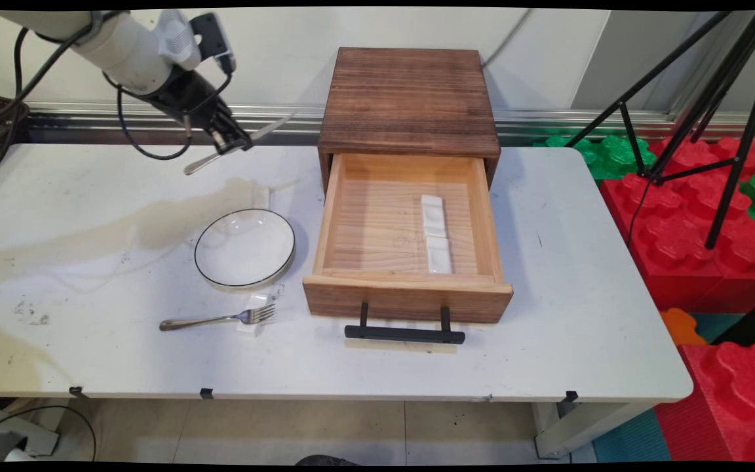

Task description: Place the picked object into the drawer

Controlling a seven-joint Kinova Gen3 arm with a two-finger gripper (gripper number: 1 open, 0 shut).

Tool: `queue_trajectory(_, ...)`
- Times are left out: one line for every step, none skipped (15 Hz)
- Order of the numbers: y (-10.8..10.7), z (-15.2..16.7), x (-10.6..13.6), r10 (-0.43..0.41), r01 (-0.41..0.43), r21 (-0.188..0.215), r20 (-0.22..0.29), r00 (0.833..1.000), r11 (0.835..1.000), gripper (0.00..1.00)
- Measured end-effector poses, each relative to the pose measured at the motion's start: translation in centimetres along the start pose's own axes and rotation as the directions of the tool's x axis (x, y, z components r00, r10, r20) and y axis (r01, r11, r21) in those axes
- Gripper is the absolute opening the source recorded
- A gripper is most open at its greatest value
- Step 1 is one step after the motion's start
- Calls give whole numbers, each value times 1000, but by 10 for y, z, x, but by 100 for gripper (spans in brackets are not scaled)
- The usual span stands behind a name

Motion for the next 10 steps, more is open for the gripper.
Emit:
queue_trajectory(6,-6,8,6,-6,-4,-13,1000,1000,0)
queue_trajectory(14,-12,17,14,-15,-10,-27,1000,1000,0)
queue_trajectory(22,-17,26,24,-25,-17,-39,999,1000,0)
queue_trajectory(28,-22,34,33,-34,-24,-48,998,999,0)
queue_trajectory(33,-24,39,39,-40,-31,-54,998,999,0)
queue_trajectory(40,-27,47,47,-50,-39,-62,997,998,0)
queue_trajectory(48,-29,56,57,-61,-50,-71,996,997,0)
queue_trajectory(55,-31,65,66,-70,-58,-78,995,996,0)
queue_trajectory(61,-31,74,73,-78,-65,-84,994,995,0)
queue_trajectory(66,-31,80,78,-84,-71,-86,993,994,0)
